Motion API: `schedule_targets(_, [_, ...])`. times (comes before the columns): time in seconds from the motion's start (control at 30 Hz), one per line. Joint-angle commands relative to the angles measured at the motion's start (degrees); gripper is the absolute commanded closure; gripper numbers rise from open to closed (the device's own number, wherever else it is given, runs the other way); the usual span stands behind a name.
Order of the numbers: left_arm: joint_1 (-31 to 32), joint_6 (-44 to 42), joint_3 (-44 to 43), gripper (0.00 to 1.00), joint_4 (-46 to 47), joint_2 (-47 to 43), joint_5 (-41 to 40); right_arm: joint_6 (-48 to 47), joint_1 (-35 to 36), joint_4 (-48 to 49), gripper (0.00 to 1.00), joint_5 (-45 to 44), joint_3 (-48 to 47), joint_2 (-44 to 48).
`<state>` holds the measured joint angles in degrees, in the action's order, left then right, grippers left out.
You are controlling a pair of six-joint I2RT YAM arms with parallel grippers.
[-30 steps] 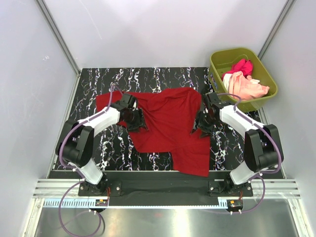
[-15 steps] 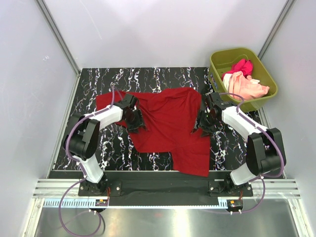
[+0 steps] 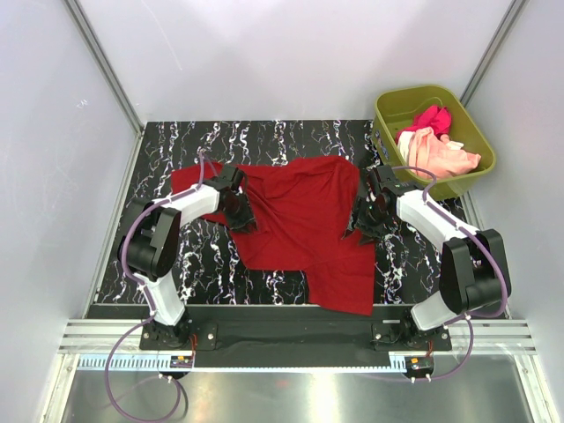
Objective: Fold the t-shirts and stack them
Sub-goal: Flatten the tshirt out
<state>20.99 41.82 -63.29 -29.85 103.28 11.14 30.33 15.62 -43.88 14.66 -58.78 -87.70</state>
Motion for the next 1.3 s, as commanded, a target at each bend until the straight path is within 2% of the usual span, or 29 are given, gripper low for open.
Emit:
schedule_targets(0.0, [0.4,-1.0,-2.4,0.65,0.3,0.3,-1.1,0.0,-0.3,-0.8,0.42,0.5,0.2,1.5])
schedule_targets(0.13, [2.0,-0.4,-1.5,0.64,0.2,-2.1,-3.1,-0.1,-0.3,-0.9,0.42,0.4,0.0,1.7])
schedule_targets(0.47, [3.2,-2.4,-8.5,0.76,-1.9,2.4,-3.3,-0.3,-0.3,-1.0,0.42,0.1,0.2,2.2])
schedule_targets(0.6, [5.4,-4.1,-13.3,0.67,-1.7,3.6,-1.0,-0.2,-0.3,-0.9,0.43,0.2,0.5,2.3])
schedule_targets(0.67, [6.0,-5.1,-14.6,0.61,-3.7,2.4,-3.8,-0.3,-0.3,-1.0,0.42,0.2,0.3,2.3])
schedule_targets(0.7, [6.1,-5.3,-14.3,0.58,-4.3,1.3,-6.1,-0.3,-0.3,-1.2,0.43,0.1,0.2,2.4])
schedule_targets(0.77, [6.1,-5.4,-13.5,0.44,-5.8,-2.0,-8.3,-0.4,-0.3,-1.2,0.43,-0.1,0.4,2.9])
schedule_targets(0.9, [6.1,-3.9,-10.5,0.43,-7.0,-4.9,-10.4,-0.4,-0.4,-0.6,0.43,0.3,1.0,2.8])
schedule_targets(1.13, [6.1,1.7,-11.6,0.46,-10.1,-1.2,-10.3,-0.1,-0.4,-0.2,0.44,1.2,1.1,2.9])
schedule_targets(1.27, [6.1,6.0,-6.9,0.49,-5.8,-1.7,-7.1,-0.3,-0.4,-0.2,0.44,0.8,1.7,3.6])
